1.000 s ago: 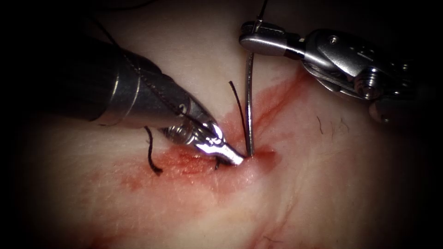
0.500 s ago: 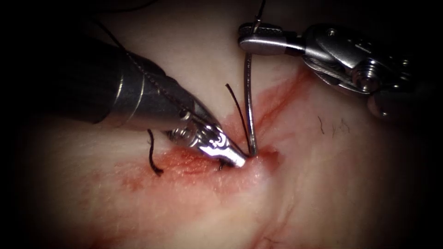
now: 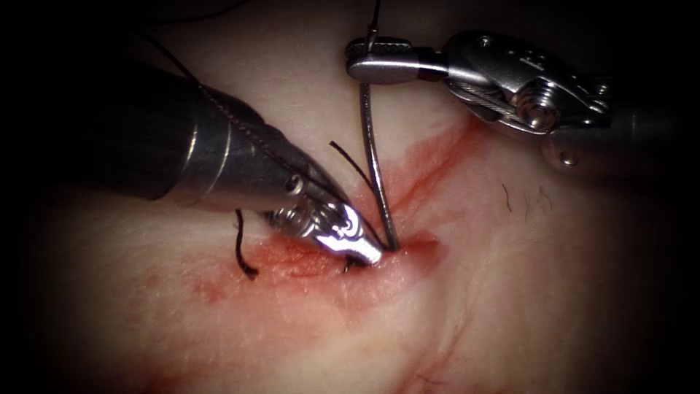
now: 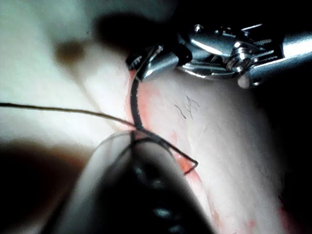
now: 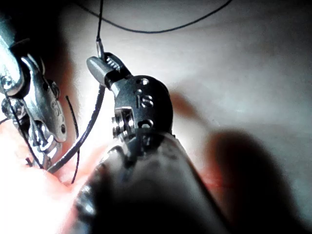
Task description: Wound Closure
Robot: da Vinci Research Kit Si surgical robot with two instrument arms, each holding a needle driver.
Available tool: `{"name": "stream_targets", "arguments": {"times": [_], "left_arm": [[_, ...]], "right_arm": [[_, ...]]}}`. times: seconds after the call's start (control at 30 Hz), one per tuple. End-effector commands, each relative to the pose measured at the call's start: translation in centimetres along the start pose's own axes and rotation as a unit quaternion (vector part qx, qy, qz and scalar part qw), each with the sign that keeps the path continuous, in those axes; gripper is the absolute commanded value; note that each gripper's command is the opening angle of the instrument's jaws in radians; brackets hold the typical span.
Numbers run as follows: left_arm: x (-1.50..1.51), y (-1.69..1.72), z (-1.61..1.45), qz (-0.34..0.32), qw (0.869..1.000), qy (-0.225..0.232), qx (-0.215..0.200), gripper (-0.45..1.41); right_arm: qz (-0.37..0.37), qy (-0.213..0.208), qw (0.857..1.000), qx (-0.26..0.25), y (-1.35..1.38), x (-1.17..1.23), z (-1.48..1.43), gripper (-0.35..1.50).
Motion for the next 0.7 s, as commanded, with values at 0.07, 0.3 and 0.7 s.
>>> {"name": "stream_targets", "arguments": {"times": [0.07,0.3,0.7], "left_arm": [[0.04,-0.04,0.04,0.0,1.0,0.0,0.0,-0.45],[0.04,-0.04,0.05,0.0,1.0,-0.001,0.0,-0.45],[0.04,-0.03,0.08,0.0,1.0,-0.003,-0.001,-0.45]], "right_arm": [[0.011,0.001,1.0,0.0,0.08,0.03,0.04,-0.35],[0.015,0.001,1.0,0.002,0.12,0.04,0.02,-0.35],[0.034,0.011,0.998,-0.05,0.16,0.03,0.06,-0.35]]}}
